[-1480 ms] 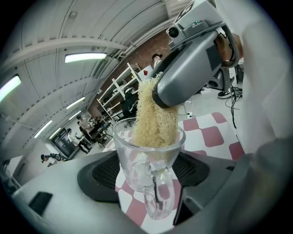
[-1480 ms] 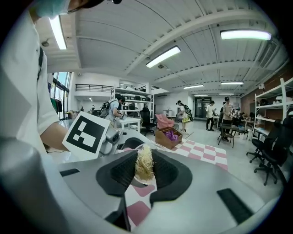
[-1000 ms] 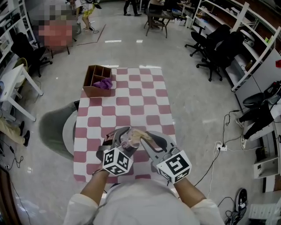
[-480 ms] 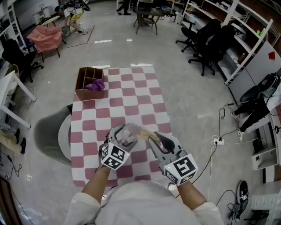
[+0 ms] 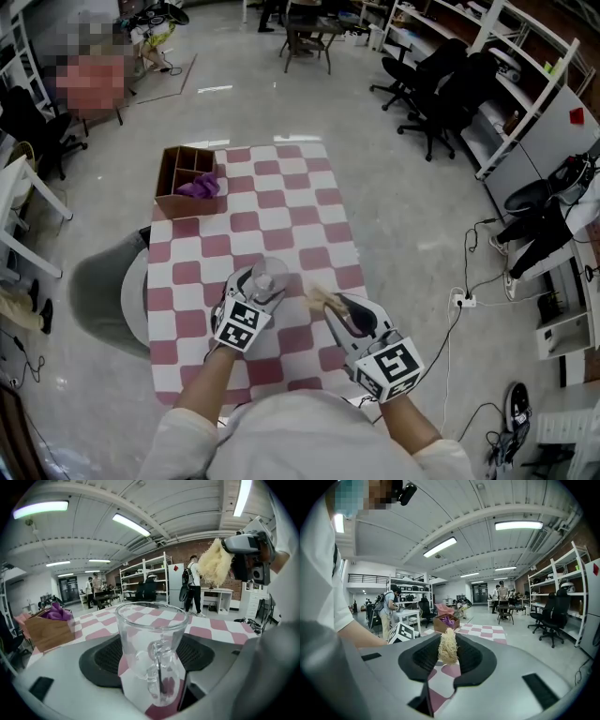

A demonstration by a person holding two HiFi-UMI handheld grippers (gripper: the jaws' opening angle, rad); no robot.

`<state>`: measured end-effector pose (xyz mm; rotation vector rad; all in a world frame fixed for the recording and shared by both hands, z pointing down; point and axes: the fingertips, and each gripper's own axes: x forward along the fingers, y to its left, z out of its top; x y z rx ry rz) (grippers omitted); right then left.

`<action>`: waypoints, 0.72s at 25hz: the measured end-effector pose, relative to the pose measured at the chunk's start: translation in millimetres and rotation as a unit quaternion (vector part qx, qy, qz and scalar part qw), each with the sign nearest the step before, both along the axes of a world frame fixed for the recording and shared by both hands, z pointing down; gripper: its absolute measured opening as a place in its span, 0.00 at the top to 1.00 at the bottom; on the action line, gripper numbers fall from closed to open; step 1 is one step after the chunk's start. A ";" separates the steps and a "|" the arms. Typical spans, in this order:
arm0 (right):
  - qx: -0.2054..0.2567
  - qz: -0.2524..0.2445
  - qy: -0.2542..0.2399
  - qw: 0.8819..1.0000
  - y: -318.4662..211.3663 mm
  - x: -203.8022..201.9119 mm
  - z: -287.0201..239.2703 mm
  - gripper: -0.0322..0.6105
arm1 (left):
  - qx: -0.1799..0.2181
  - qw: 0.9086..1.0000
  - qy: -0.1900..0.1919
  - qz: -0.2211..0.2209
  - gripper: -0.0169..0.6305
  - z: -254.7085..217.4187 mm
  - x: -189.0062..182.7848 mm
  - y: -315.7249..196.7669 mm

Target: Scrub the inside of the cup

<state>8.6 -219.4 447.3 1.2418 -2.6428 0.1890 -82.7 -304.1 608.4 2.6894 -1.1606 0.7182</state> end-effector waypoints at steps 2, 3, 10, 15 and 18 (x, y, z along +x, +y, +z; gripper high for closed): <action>-0.004 0.004 0.000 1.000 -0.5 1.9 2.8 0.79 | -0.006 1.000 0.008 -0.006 0.44 5.6 -0.3 -2.4; -0.005 0.004 -0.001 1.000 -0.9 2.3 4.0 0.79 | -0.008 1.000 0.011 -0.008 0.44 8.2 0.0 -3.7; -0.015 0.012 -0.002 1.000 -2.8 4.6 12.4 0.79 | -0.025 0.999 0.024 -0.010 0.44 19.8 1.9 -5.9; -0.018 0.010 -0.003 1.000 -3.2 2.8 14.0 0.79 | -0.034 0.999 0.037 -0.014 0.44 20.7 0.3 -8.1; -0.018 0.006 -0.004 1.000 -2.4 -0.5 13.0 0.79 | -0.037 0.998 0.050 -0.013 0.44 16.6 -0.6 -7.5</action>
